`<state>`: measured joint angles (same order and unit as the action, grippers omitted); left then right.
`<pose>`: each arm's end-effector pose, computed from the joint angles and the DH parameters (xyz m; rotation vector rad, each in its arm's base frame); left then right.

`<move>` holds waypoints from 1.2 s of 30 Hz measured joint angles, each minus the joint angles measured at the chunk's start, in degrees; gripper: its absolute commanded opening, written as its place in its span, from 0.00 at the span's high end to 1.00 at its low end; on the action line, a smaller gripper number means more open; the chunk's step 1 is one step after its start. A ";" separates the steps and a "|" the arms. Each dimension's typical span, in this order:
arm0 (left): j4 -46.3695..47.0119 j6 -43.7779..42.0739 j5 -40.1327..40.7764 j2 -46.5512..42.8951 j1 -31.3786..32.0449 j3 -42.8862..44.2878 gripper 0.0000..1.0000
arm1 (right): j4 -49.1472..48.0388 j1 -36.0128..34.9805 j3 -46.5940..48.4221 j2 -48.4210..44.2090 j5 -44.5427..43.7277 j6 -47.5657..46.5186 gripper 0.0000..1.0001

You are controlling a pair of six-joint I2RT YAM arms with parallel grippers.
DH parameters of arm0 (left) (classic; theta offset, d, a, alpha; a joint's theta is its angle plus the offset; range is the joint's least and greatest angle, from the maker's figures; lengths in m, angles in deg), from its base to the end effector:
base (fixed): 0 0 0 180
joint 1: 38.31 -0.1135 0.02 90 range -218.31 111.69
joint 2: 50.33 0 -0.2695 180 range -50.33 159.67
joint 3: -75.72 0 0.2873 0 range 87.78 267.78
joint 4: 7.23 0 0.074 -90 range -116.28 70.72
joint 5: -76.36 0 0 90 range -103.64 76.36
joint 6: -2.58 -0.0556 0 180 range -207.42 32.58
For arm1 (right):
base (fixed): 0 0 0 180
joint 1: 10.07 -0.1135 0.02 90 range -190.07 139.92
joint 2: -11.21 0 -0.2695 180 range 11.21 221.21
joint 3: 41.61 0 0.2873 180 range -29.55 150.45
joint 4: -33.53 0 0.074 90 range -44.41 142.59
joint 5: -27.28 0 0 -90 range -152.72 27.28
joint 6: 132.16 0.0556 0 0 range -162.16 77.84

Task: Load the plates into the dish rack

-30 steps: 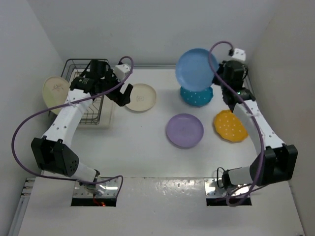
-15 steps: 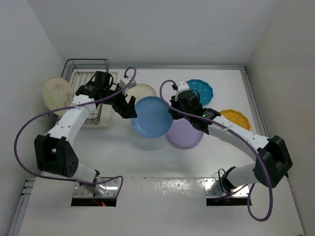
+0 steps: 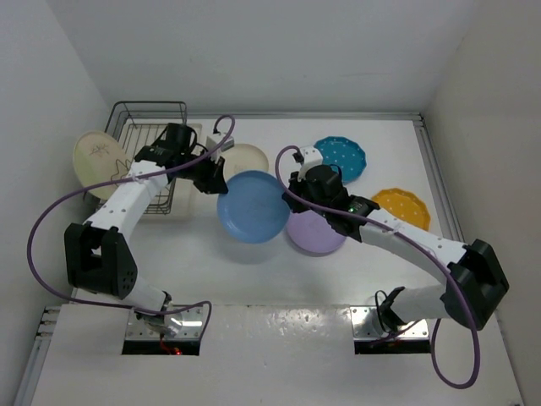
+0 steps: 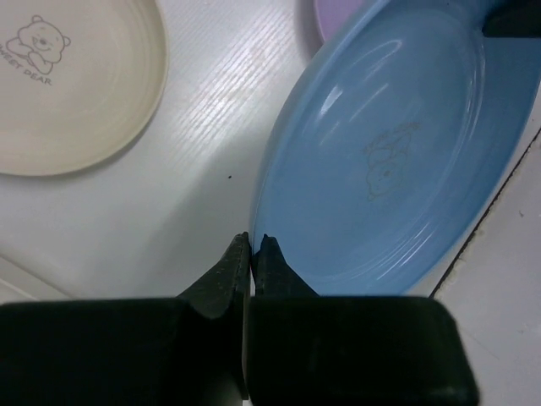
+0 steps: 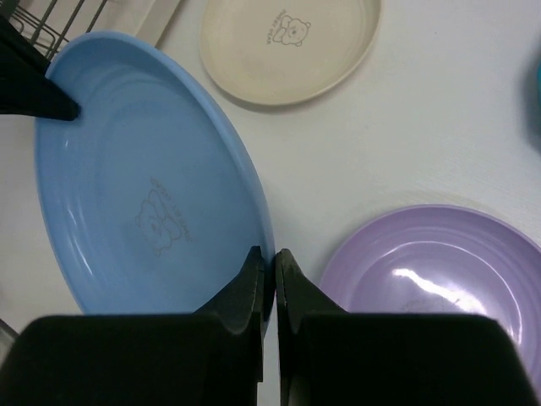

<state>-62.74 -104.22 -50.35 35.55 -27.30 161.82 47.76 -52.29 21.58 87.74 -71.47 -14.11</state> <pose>0.3426 -0.1005 0.2859 0.8208 2.2767 -0.7597 0.2657 0.2297 0.2496 -0.1623 2.0948 0.6006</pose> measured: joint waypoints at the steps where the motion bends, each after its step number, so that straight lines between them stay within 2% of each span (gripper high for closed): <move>1: 0.24 0.17 0.09 -0.02 0.00 0.00 1.00 | -0.42 0.02 -0.22 -0.17 0.09 0.04 1.00; 2: 0.31 0.26 0.28 -0.07 0.00 0.00 1.00 | -0.70 0.07 -0.46 -0.28 0.13 0.07 0.90; 3: 0.35 0.48 0.66 -0.17 0.00 0.00 1.00 | -0.92 0.13 -0.70 -0.37 0.31 0.26 0.67; 4: 0.33 0.72 1.51 -0.31 0.02 0.07 1.00 | -1.07 0.20 -0.79 -0.39 0.66 0.63 0.16; 5: -0.17 0.83 4.02 -0.42 0.22 0.55 1.00 | -1.09 0.28 -0.79 -0.39 0.85 0.44 0.00; 8: -3.15 1.09 14.53 -0.57 0.13 5.49 1.00 | -0.44 1.57 -0.59 -0.57 0.66 -0.04 0.00; 11: -4.39 0.66 28.98 -0.90 -0.66 15.72 1.00 | 1.51 3.04 -0.02 -0.76 -0.28 -0.17 0.00; 14: -2.89 -1.22 43.60 -2.38 -1.46 25.38 1.00 | 2.89 4.20 0.22 -1.27 -1.20 -0.81 0.00; 16: 0.00 -3.21 54.34 -4.94 -2.10 28.33 1.00 | 3.21 4.63 0.24 -1.55 -1.51 -1.05 0.00; 19: 10.05 -8.87 69.40 -10.08 -4.42 20.57 1.00 | 4.07 5.09 0.87 -1.57 -1.55 -1.11 0.00; 22: 16.85 -14.40 79.21 -11.72 -9.01 11.89 1.00 | 5.31 5.40 2.71 -1.07 -1.49 -1.38 0.00; 27: 20.02 -16.61 81.74 -4.44 -16.31 7.32 1.00 | 6.95 5.40 8.20 1.27 -1.20 -2.16 0.00; 31: 21.59 -16.65 81.13 -3.19 -18.78 5.68 1.00 | 7.56 5.40 9.88 2.21 -1.05 -2.38 0.00; 36: 31.04 -18.78 83.12 -4.00 -19.85 -0.22 1.00 | 9.29 5.40 9.88 2.23 -1.11 -2.60 0.00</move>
<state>-31.71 -122.99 32.77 31.55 -47.15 161.60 57.05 -46.89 31.46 89.97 -72.59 -16.71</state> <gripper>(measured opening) 0.033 0.996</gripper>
